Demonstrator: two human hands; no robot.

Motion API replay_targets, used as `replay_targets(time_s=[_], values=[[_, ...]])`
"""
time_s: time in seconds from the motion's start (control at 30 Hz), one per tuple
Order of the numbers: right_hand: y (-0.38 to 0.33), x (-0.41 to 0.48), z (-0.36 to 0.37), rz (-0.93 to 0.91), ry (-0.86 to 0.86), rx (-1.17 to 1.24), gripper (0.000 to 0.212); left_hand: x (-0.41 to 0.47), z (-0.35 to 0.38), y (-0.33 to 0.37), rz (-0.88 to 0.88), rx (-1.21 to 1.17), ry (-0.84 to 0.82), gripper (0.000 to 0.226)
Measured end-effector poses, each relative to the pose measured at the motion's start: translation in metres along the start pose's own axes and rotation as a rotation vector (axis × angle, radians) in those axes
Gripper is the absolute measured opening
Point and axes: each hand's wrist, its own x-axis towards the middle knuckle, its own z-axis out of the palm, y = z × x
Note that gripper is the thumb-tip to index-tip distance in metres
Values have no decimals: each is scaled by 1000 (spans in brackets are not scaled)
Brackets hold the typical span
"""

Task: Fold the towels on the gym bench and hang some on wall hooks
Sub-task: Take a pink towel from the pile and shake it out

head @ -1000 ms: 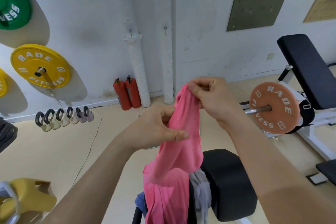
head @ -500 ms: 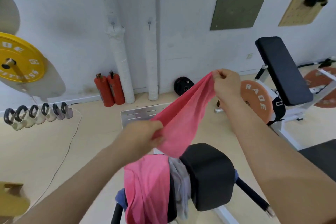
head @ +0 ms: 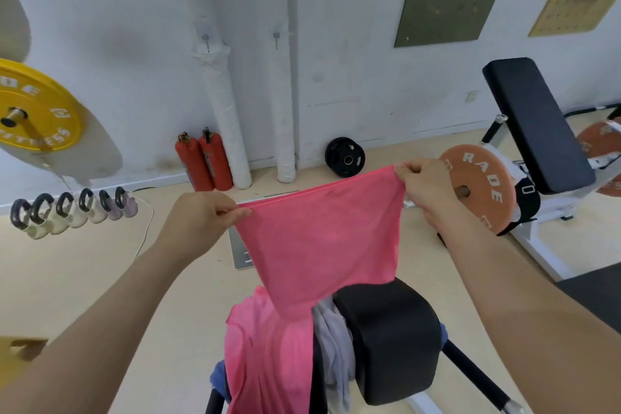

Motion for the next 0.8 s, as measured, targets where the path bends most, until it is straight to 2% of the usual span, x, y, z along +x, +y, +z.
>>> replay_targets(time_s=[0.1, 0.2, 0.23, 0.33, 0.43, 0.53, 0.63, 0.73, 0.8], values=[[18, 20, 9, 67, -117, -13, 26, 13, 14, -12, -201, -207, 57, 17], [36, 57, 27, 187, -189, 116, 26, 45, 37, -16, -302, -233, 124, 9], [36, 59, 30, 199, -181, 180, 25, 49, 37, -13, -303, -256, 148, 6], [27, 71, 30, 141, -87, 332, 24, 63, 30, -4, -240, -349, 214, 19], [23, 78, 25, 65, -8, 359, 27, 75, 30, 9, -154, -369, 208, 26], [41, 70, 14, 37, 48, 283, 24, 70, 37, 11, -57, -224, 65, 25], [78, 44, 5, 102, 20, 174, 17, 49, 54, -2, 10, -136, -125, 15], [125, 1, 3, 250, 10, 142, 27, 12, 84, -13, -39, -117, -356, 11], [163, -31, 7, 365, -5, 60, 31, -19, 109, -22, -125, -151, -527, 21]])
